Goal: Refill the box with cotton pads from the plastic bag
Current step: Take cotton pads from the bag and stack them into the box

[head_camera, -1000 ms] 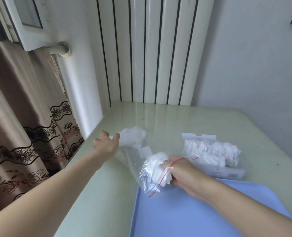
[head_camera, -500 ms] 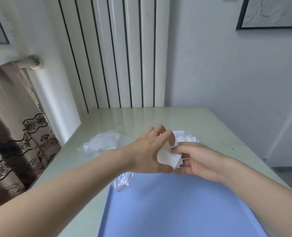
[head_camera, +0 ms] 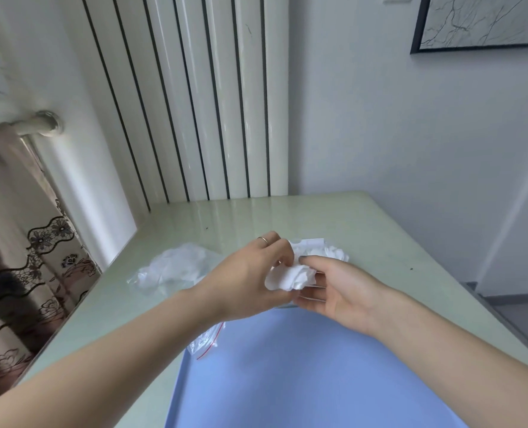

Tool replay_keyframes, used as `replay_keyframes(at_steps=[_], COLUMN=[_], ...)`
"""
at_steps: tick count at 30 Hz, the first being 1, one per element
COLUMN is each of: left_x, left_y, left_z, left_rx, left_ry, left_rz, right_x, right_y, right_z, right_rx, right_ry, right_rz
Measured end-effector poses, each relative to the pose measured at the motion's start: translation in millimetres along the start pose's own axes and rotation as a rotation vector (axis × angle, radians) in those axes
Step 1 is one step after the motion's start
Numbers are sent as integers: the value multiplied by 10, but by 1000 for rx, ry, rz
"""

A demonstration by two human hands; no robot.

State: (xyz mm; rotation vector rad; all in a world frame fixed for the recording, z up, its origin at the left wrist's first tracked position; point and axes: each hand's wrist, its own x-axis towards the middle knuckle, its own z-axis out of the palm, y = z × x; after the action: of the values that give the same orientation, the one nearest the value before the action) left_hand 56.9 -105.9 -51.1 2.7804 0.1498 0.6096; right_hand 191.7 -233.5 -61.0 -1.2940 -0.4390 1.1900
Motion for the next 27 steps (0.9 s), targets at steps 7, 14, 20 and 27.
replay_keyframes(at_steps=[7,14,20,27], left_x=[40,79,13,65], left_y=[-2,-167,-301,-274], left_z=[-31,-49,-46,-14], left_rx=[-279,-619,-820,-671], left_ry=[-20,142,127,81], left_rz=[-191,-588,-696,-527], right_x=[51,119,107,111], right_y=[47,-2,-228,-401], right_z=[0,-61,-119,66], right_rx=[71,32,-154,-445], right_ry=[21,104,78,-97], right_rz=[-7,-125,-221,-271])
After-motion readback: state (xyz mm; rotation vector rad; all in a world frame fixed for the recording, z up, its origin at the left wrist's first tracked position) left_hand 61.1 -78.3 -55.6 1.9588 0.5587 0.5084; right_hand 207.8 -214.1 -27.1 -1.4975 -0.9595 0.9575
